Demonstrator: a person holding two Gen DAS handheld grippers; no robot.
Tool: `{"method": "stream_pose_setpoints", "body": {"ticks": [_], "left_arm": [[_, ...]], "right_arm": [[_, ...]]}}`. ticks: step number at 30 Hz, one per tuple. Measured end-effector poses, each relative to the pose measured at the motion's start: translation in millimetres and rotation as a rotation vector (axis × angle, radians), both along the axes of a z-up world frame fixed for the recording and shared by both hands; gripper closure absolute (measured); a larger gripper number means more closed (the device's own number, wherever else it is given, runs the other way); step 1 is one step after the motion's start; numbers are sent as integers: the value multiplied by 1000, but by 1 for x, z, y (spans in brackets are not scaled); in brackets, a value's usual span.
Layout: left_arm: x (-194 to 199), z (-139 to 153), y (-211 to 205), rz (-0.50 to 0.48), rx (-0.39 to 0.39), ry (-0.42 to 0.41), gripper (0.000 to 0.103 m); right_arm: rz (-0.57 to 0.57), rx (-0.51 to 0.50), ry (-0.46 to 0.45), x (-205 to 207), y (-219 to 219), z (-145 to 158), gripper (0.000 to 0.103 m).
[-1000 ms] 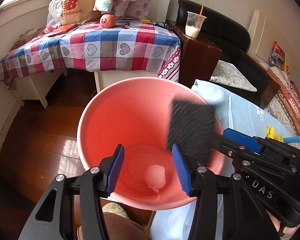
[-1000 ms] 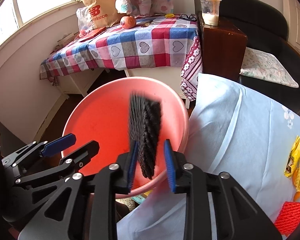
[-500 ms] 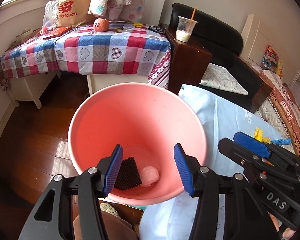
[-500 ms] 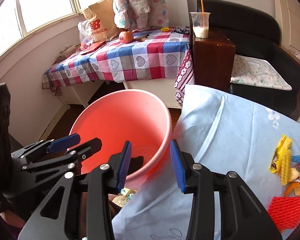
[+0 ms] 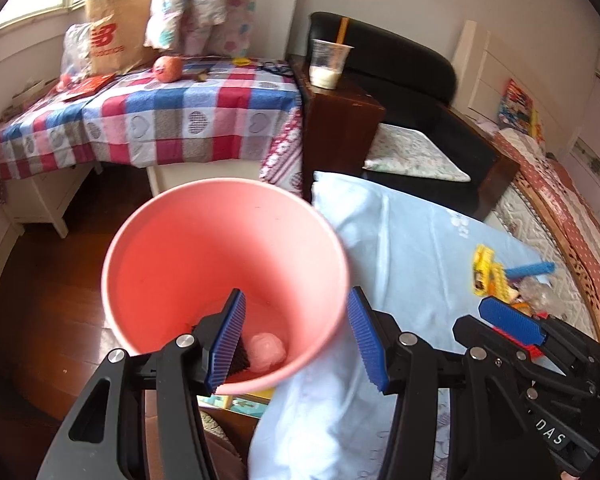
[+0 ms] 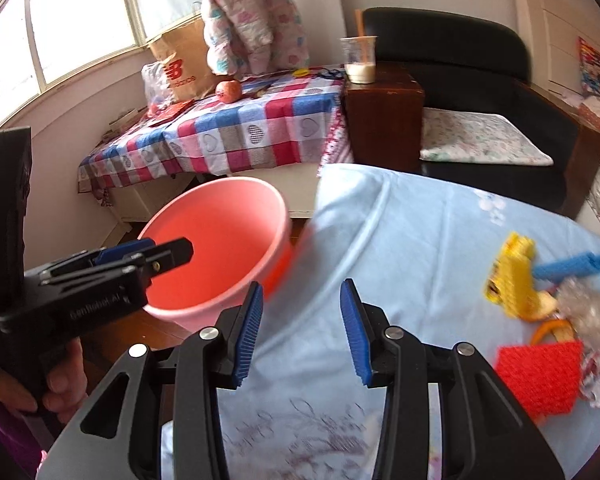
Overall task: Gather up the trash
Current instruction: 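Move both tools back over the table toward the remaining trash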
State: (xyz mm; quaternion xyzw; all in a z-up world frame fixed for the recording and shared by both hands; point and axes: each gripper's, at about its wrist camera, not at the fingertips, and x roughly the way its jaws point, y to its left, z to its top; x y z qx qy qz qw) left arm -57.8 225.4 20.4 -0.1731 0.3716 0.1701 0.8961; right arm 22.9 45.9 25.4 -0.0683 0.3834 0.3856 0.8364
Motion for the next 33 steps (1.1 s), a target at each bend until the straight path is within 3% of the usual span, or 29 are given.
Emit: {"method": "stream_pose_setpoints", "body": {"ticks": [15, 25, 29, 33], "left_arm": [[48, 0, -111, -326, -13, -25, 46], [73, -8, -180, -512, -2, 5, 46], [79, -11, -205, -578, 8, 19, 44], [86, -16, -231, -632, 29, 43, 44]], "right_arm": [[-263, 3, -24, 2, -131, -2, 62], [-411, -3, 20, 10, -199, -19, 62], [-471, -3, 16, 15, -218, -20, 51], [-517, 3, 16, 21, -235, -23, 51]]}}
